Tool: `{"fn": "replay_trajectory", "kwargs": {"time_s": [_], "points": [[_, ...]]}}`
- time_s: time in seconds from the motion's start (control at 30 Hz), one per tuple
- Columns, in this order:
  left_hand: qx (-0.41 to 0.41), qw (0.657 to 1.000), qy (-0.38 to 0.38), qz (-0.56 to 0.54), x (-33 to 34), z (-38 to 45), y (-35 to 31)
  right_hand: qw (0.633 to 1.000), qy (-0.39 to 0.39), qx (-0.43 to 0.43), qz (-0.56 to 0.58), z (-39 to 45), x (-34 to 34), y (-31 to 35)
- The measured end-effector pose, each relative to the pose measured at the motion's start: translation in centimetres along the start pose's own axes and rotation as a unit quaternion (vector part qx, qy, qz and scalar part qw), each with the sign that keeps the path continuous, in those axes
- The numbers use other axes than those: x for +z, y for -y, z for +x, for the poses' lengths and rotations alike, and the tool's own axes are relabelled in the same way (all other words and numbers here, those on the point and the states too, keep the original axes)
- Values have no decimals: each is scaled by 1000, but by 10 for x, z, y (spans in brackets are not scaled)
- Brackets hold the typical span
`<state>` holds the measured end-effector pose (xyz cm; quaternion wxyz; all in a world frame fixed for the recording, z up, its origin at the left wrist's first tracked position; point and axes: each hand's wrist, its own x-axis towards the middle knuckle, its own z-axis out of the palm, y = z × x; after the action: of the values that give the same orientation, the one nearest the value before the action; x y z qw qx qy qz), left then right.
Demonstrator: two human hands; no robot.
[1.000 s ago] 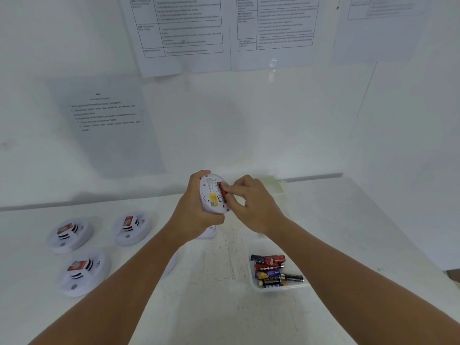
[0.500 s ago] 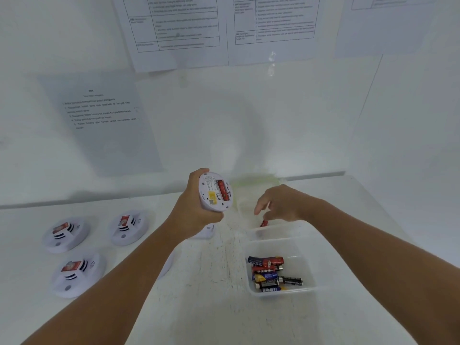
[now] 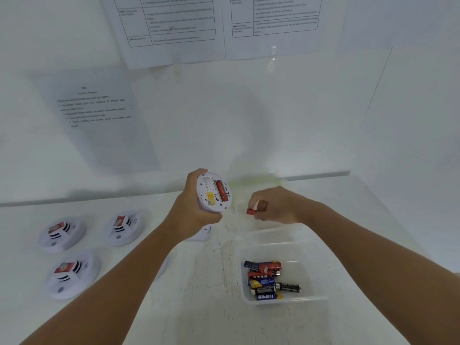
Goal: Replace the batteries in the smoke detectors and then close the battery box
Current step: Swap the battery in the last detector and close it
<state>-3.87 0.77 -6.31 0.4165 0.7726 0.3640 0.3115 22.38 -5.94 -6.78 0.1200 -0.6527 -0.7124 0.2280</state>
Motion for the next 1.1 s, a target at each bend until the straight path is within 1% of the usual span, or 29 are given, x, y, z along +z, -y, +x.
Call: {"fn": "replay_trajectory", "kwargs": {"time_s": [0.07, 0.23, 0.33, 0.4, 0.47, 0.53, 0.83, 0.9, 1.03, 1.1], "points": [[0, 1000, 0, -1, 0, 1, 2, 998, -12, 2, 58, -3, -4, 4], [-3, 1000, 2, 1, 2, -1, 4, 996, -51, -13, 76, -3, -9, 22], [-3, 1000, 0, -3, -2, -3, 7, 986, -105, -33, 128, -3, -9, 37], [-2, 1000, -3, -2, -5, -6, 8, 965, -147, -37, 213, -2, -6, 51], [0, 1000, -5, 2, -8, -10, 9, 935, -186, -41, 300, 0, -1, 65], [1, 1000, -7, 3, -11, -14, 11, 912, -219, -47, 344, 5, 8, 78], [2, 999, -38, -30, -33, -28, 14, 904, -291, -70, 306, 20, 50, 118], [1, 998, -50, -40, -41, -31, 16, 915, -283, -79, 275, 21, 53, 123], [7, 997, -62, -51, -56, -34, 18, 945, -245, -150, 154, 29, 58, 127], [9, 997, -59, -45, -63, -36, 19, 956, -210, -141, 145, 32, 58, 129]]}}
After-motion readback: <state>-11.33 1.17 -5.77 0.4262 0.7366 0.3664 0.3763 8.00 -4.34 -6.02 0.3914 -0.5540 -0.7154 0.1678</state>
